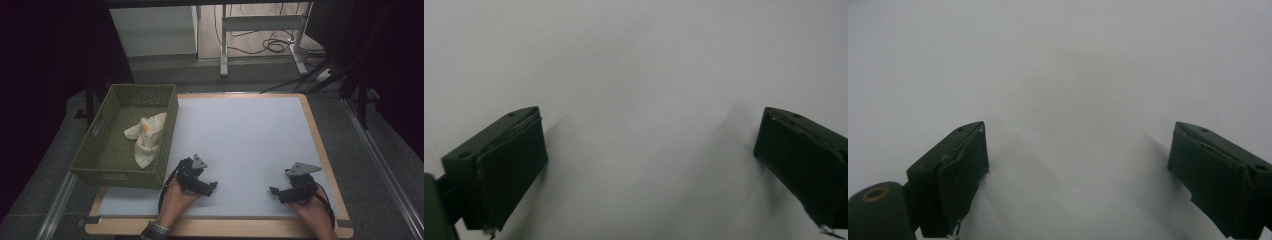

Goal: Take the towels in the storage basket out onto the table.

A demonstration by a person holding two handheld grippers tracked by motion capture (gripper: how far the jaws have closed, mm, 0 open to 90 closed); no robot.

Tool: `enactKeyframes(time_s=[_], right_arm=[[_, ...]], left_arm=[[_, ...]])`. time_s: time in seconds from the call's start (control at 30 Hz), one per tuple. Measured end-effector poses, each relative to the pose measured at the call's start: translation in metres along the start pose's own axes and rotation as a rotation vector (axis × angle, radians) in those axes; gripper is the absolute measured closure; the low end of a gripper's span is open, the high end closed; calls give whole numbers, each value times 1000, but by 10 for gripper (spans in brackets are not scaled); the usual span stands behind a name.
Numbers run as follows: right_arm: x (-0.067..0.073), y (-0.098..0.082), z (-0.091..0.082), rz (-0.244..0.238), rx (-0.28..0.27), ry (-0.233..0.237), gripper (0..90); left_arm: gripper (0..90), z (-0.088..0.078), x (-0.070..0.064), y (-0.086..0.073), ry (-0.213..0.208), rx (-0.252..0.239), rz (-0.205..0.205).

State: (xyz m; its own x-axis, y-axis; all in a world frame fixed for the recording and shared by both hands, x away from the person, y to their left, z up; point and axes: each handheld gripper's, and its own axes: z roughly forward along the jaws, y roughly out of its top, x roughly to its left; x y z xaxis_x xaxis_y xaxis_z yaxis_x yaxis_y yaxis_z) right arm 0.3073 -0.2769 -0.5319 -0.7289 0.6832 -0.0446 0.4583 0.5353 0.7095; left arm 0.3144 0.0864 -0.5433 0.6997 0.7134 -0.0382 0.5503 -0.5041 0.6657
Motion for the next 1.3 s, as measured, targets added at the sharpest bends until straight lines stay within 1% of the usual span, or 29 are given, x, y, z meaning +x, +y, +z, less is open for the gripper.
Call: enactKeyframes(time_s=[0.1,0.17,0.2,0.33,0.4,0.47,0.5,0.57,0.73,0.83,1.0,1.1,1.17,1.23,1.3], right_arm=[[0,0,0,0,-1,0,94],[0,0,0,0,-1,0,94],[0,0,0,0,-1,0,94],[0,0,0,0,-1,0,94],[0,0,0,0,-1,0,94],[0,0,0,0,-1,0,94],[0,0,0,0,-1,0,94],[0,0,0,0,-1,0,94],[0,0,0,-1,-1,0,94],[0,0,0,-1,-1,0,94],[0,0,0,-1,0,0,94],[0,0,0,-1,0,0,93],[0,0,0,-3,-1,0,94],[0,0,0,-1,0,1,94],[0,0,0,-3,-1,0,94]], left_arm=[[22,1,1,5,-15,20,6],[25,1,2,8,-20,37,20],[26,2,2,10,-20,39,17],[32,1,3,20,-39,49,33],[33,2,3,25,-49,68,48],[33,3,1,31,-35,91,67],[33,4,1,34,-33,101,77],[33,3,1,40,-38,111,83],[33,-2,3,54,-44,131,89],[33,-6,4,63,-50,145,103],[31,-12,9,79,-72,169,101],[31,-16,11,88,-66,187,116],[30,-19,13,94,-70,198,124],[30,-22,15,99,-70,208,125],[29,-24,17,105,-63,229,131]])
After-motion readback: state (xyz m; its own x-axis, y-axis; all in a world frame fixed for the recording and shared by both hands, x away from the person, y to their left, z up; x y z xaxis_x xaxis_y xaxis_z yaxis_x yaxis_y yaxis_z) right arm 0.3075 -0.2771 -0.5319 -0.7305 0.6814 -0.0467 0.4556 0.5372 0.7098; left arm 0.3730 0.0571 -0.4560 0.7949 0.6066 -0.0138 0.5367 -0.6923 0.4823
